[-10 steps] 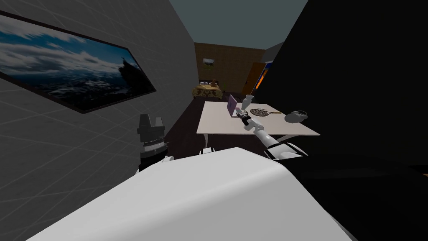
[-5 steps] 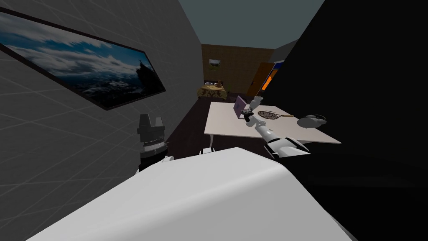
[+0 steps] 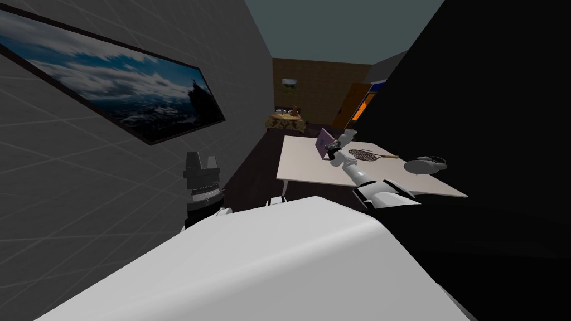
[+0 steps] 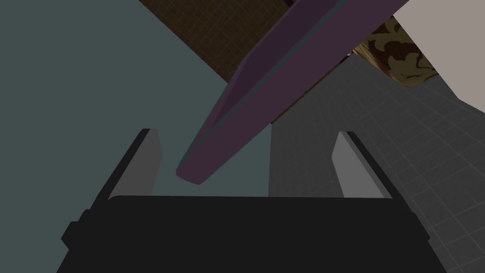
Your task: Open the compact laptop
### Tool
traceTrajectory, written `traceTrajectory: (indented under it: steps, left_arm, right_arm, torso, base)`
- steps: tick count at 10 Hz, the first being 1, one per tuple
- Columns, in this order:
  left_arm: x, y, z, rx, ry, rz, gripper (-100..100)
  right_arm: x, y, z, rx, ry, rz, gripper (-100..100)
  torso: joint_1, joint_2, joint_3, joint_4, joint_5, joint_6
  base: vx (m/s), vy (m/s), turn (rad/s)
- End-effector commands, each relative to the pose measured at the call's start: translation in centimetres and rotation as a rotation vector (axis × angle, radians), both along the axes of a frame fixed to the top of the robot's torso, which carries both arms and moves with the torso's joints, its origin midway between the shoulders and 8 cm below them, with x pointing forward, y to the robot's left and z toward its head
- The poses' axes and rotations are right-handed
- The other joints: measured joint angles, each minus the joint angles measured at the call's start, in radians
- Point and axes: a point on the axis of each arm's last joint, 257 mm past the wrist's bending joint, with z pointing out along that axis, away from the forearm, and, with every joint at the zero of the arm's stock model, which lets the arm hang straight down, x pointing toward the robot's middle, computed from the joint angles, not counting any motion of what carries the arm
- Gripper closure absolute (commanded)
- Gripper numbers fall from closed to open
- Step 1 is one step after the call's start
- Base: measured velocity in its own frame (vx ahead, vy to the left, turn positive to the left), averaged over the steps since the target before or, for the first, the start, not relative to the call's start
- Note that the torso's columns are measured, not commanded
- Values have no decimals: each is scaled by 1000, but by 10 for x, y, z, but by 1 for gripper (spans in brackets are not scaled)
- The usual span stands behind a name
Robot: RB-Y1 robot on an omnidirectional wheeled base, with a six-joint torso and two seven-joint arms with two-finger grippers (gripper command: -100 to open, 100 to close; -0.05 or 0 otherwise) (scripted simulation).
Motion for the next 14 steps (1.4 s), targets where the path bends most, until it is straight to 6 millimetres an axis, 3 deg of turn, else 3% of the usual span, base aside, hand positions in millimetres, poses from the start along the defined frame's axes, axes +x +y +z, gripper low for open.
traceTrajectory:
  steps: [1, 10, 11, 14]
  left_arm:
    - [0, 0, 0, 0, 0, 0, 0]
    - [0, 0, 0, 0, 0, 0, 0]
    - [0, 0, 0, 0, 0, 0, 0]
    - [0, 0, 0, 0, 0, 0, 0]
  right_arm:
    - [1, -4, 1, 36, -11, -8, 100]
    - [6, -25, -3, 373, -112, -69, 100]
    - [7, -22, -2, 348, -106, -60, 100]
    - [-3, -29, -21, 513, -151, -64, 100]
  torso:
    - [2, -1, -1, -1, 0, -1]
    - [0, -2, -1, -1, 0, 2]
    - [-1, -2, -1, -1, -1, 2]
    - [-3, -5, -3, -4, -3, 2]
  base:
    - [-23, -42, 19]
    - [-74, -94, 78]
    - [-30, -42, 26]
    - [-5, -71, 20]
